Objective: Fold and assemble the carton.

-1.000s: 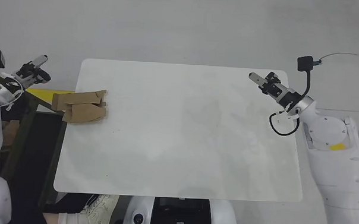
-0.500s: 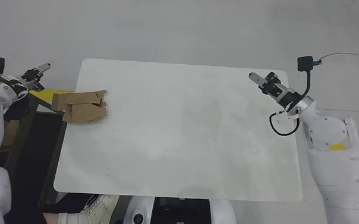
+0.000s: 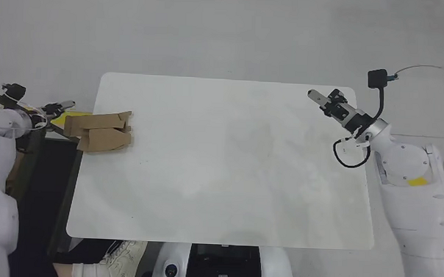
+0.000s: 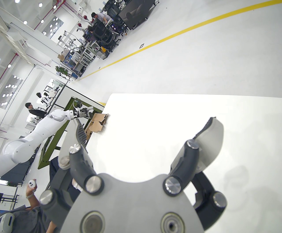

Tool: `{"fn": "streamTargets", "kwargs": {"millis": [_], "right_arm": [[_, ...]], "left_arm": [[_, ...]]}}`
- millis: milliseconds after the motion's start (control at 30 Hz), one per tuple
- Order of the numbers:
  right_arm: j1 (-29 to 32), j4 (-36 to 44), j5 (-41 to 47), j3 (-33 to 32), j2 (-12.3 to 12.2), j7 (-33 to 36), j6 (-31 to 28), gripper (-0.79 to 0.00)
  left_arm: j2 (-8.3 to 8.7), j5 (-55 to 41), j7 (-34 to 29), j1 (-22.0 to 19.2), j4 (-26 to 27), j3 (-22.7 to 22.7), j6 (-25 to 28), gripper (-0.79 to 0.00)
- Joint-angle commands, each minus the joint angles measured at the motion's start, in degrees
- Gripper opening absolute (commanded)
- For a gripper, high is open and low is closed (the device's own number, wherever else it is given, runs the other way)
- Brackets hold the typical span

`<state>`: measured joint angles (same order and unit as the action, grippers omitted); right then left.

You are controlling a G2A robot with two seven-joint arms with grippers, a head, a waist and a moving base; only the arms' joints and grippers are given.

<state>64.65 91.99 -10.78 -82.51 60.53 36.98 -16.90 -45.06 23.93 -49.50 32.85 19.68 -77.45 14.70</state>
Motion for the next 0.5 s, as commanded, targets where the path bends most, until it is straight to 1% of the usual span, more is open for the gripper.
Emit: {"fn": "streamTargets", "kwargs": {"millis": [0,167,200,233,267,300,400,467], "right_arm": [[0.0,0.0,0.0,0.0,0.0,0.0,0.0,0.000],[0.0,0.0,0.0,0.0,0.0,0.0,0.0,0.000],[0.0,0.0,0.0,0.0,0.0,0.0,0.0,0.000],[0.0,0.0,0.0,0.0,0.0,0.0,0.0,0.000],[0.0,0.0,0.0,0.0,0.0,0.0,0.0,0.000],[0.0,0.0,0.0,0.0,0.0,0.0,0.0,0.000],[0.0,0.0,0.0,0.0,0.0,0.0,0.0,0.000],[0.0,0.0,0.0,0.0,0.0,0.0,0.0,0.000]], "left_arm": [[-0.21,1.0,-0.8,-0.7,-0.8,0.8,0.5,0.000],[-0.42,2.1,-2.9,-2.0,-2.5,1.8,2.2,-0.006],[-0.44,2.5,-3.0,-2.2,-2.7,2.0,2.3,-0.046],[-0.48,2.6,-3.2,-2.4,-3.0,2.1,2.3,-0.148],[-0.55,2.7,-3.5,-2.5,-3.1,2.2,2.6,-0.292],[-0.61,2.8,-3.8,-2.6,-3.4,2.4,2.8,-0.406],[-0.84,3.4,-3.8,-2.9,-3.9,3.0,2.6,-0.471],[-0.97,3.6,-3.8,-3.1,-4.3,3.2,2.6,-0.536]]}}
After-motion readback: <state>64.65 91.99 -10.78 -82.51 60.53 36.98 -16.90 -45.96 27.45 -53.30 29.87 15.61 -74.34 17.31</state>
